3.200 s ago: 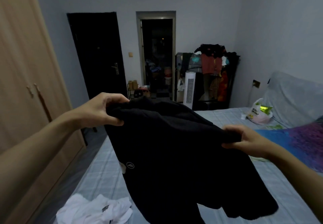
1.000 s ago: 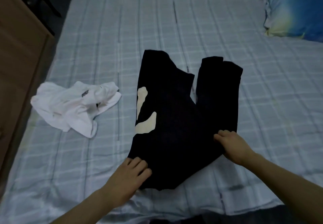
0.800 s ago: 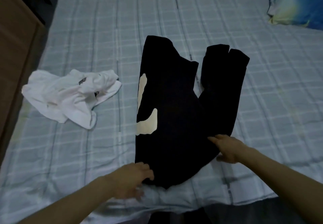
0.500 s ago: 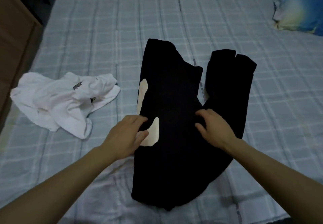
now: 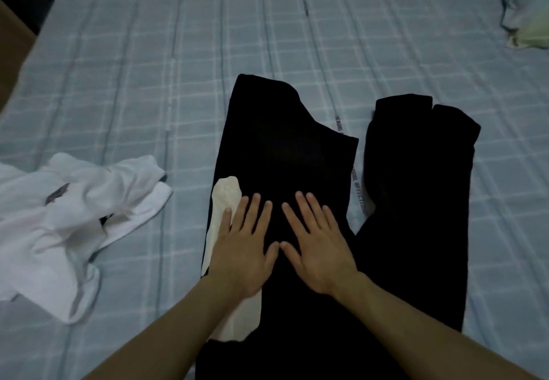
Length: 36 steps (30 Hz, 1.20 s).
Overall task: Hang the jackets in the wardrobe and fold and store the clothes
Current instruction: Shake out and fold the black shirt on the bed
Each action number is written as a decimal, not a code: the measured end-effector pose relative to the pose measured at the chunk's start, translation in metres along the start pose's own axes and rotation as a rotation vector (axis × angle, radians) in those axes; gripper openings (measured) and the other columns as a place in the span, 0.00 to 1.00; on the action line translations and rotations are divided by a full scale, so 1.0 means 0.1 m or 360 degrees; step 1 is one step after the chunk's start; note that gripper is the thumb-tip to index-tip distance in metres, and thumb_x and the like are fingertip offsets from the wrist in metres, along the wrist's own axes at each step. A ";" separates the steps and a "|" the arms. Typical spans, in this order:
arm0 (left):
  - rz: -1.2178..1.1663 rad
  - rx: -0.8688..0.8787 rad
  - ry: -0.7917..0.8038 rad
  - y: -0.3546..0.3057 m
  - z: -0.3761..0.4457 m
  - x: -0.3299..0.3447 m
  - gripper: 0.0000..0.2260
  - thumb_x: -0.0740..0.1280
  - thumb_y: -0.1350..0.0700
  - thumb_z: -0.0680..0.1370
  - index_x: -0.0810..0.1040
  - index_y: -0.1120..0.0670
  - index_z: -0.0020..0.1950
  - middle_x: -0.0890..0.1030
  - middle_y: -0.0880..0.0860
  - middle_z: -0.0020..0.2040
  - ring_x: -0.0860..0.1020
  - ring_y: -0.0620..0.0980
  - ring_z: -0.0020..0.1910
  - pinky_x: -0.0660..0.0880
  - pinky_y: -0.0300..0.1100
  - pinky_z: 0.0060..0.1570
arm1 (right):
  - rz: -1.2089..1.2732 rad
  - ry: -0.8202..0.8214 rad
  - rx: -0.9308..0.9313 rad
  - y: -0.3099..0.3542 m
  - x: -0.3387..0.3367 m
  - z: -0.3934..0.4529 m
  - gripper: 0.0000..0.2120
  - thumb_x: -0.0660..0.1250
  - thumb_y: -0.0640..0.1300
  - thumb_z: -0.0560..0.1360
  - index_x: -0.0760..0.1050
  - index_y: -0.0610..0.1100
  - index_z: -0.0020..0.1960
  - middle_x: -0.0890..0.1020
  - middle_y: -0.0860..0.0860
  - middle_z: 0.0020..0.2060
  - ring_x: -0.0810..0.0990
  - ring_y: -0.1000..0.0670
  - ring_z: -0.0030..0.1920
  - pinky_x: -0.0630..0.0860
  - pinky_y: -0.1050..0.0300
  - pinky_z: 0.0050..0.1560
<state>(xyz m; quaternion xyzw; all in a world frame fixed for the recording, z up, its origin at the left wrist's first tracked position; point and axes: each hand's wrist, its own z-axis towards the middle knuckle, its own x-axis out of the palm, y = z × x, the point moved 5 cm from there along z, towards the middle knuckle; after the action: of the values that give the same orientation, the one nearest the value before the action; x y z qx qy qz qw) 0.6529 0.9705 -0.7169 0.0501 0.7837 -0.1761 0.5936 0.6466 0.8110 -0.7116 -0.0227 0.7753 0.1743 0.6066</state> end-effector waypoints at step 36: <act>0.0549 0.0894 0.0370 -0.13 2.84 -1.54 0.17 0.70 0.52 0.73 0.76 0.39 0.60 0.73 0.44 0.56 0.69 0.50 0.59 0.64 0.49 0.63 | 0.1384 -0.0299 0.0802 -1.28 -1.04 1.59 0.13 0.76 0.36 0.70 0.79 0.51 0.47 0.82 0.55 0.46 0.80 0.61 0.44 0.72 0.77 0.39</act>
<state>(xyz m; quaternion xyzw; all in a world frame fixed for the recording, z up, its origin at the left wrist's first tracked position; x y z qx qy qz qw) 0.9533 0.8833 -0.6340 0.3628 0.7471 -0.2751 0.4844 0.8534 0.7202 -0.6757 0.4648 0.6731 0.2194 0.5318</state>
